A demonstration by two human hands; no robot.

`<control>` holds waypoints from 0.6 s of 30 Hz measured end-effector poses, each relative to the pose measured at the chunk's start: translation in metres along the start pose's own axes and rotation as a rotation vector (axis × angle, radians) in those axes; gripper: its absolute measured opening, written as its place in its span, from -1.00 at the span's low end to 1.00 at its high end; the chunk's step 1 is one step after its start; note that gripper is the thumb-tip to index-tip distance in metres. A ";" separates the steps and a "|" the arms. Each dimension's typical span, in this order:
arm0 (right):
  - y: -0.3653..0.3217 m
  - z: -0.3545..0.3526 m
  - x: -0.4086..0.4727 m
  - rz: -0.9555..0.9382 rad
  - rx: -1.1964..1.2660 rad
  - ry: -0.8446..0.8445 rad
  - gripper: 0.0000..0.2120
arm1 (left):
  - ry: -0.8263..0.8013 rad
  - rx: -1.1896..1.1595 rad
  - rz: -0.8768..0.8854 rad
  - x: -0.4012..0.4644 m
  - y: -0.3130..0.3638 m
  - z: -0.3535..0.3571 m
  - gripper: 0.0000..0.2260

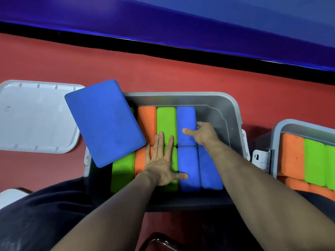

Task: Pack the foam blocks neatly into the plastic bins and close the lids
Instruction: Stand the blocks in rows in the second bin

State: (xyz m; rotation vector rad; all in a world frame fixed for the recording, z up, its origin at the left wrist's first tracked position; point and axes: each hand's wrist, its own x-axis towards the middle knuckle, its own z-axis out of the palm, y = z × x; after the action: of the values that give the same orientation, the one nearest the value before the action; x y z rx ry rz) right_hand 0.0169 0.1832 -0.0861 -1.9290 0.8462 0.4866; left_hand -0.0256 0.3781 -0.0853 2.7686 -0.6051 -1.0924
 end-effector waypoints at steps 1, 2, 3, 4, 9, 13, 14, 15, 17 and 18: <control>0.000 0.001 0.002 -0.002 -0.014 0.011 -0.58 | 0.003 -0.002 0.000 0.000 0.000 0.001 0.26; 0.002 0.003 0.004 0.004 -0.021 0.016 -0.56 | 0.005 -0.003 0.000 0.001 -0.001 0.001 0.26; 0.004 0.005 0.006 0.008 -0.025 0.014 -0.53 | 0.006 -0.001 0.001 0.001 -0.001 0.001 0.26; 0.005 0.006 0.007 0.006 -0.030 0.012 -0.47 | 0.006 -0.001 0.002 0.001 -0.001 0.001 0.26; 0.021 0.011 0.023 -0.010 -0.052 0.014 -0.20 | 0.003 -0.014 0.011 0.001 -0.001 0.000 0.25; 0.003 0.007 0.001 0.016 -0.031 0.032 -0.45 | -0.047 -0.054 0.018 0.000 -0.001 -0.007 0.25; 0.001 0.007 -0.003 0.015 -0.011 0.026 -0.43 | -0.052 -0.085 0.024 -0.001 -0.001 -0.011 0.22; -0.001 0.009 -0.006 -0.001 0.003 0.028 -0.35 | -0.047 -0.130 0.033 -0.002 -0.002 -0.014 0.19; -0.015 0.009 -0.019 -0.048 0.014 0.058 -0.09 | 0.010 -0.280 0.062 -0.009 -0.005 -0.022 0.12; -0.024 0.008 -0.027 -0.079 0.010 0.061 -0.03 | 0.066 -0.375 0.083 -0.014 -0.007 -0.025 0.09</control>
State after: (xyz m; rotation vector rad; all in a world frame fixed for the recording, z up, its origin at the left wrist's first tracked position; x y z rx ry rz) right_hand 0.0166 0.2077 -0.0583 -1.9684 0.8063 0.3767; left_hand -0.0162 0.3893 -0.0599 2.4248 -0.4483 -0.9766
